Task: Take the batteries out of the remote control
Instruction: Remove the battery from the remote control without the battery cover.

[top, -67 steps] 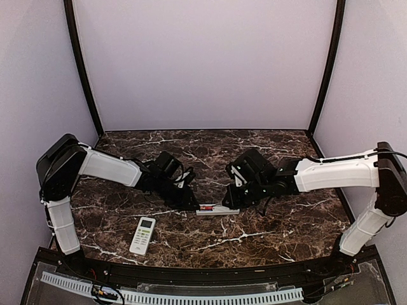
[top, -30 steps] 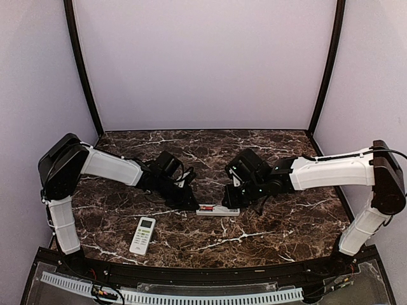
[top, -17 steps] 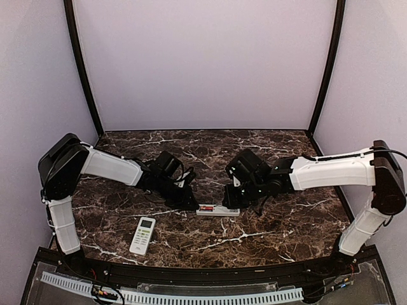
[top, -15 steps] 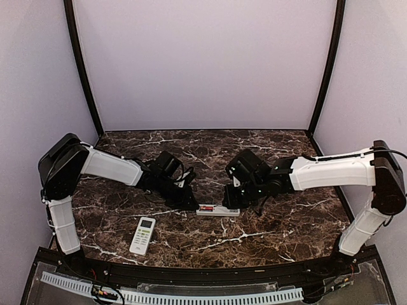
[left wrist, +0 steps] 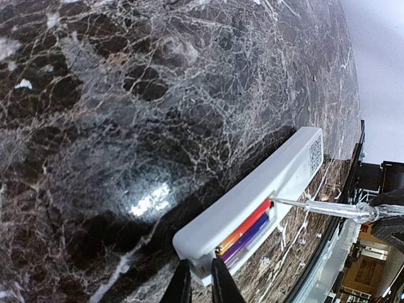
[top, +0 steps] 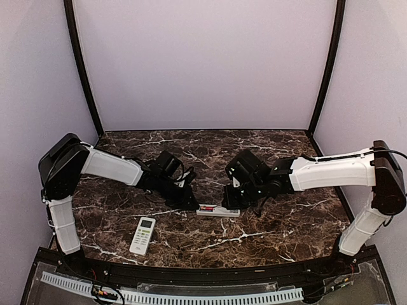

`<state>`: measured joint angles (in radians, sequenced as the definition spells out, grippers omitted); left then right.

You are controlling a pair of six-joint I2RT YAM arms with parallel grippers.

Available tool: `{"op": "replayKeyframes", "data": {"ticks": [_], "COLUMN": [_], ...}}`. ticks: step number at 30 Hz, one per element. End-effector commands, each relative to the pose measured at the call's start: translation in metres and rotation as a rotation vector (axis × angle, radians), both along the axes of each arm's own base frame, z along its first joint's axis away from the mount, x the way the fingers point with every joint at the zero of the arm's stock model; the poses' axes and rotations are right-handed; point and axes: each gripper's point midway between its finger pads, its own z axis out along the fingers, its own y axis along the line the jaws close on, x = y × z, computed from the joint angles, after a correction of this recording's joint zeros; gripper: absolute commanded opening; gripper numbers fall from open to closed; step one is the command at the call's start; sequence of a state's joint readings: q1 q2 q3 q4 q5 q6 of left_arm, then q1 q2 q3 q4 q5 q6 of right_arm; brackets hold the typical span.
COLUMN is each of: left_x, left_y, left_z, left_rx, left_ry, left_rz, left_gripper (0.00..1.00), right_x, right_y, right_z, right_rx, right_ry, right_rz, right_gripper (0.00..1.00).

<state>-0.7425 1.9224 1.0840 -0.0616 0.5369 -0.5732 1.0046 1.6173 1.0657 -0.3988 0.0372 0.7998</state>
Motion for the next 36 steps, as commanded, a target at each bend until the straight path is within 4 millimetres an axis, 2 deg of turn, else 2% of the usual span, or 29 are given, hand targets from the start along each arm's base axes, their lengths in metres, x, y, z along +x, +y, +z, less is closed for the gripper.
{"op": "replayKeyframes", "data": {"ticks": [1, 12, 36], "left_x": [-0.009, -0.011, -0.017], "left_y": [-0.002, -0.004, -0.007], "left_z": [-0.008, -0.009, -0.012], "left_rx": [0.017, 0.016, 0.023], "left_ry": [0.036, 0.036, 0.042], "left_rz": [-0.021, -0.029, -0.042], "left_gripper": [0.11, 0.1, 0.08], "right_x": [-0.003, -0.007, -0.014], "right_y": [0.004, 0.006, 0.033], "right_z": [0.008, 0.002, 0.028], "right_rx": [0.018, 0.013, 0.27], "right_ry": [0.004, 0.038, 0.076], "right_rz": [-0.008, -0.021, -0.029], "right_gripper": [0.0, 0.0, 0.0]}}
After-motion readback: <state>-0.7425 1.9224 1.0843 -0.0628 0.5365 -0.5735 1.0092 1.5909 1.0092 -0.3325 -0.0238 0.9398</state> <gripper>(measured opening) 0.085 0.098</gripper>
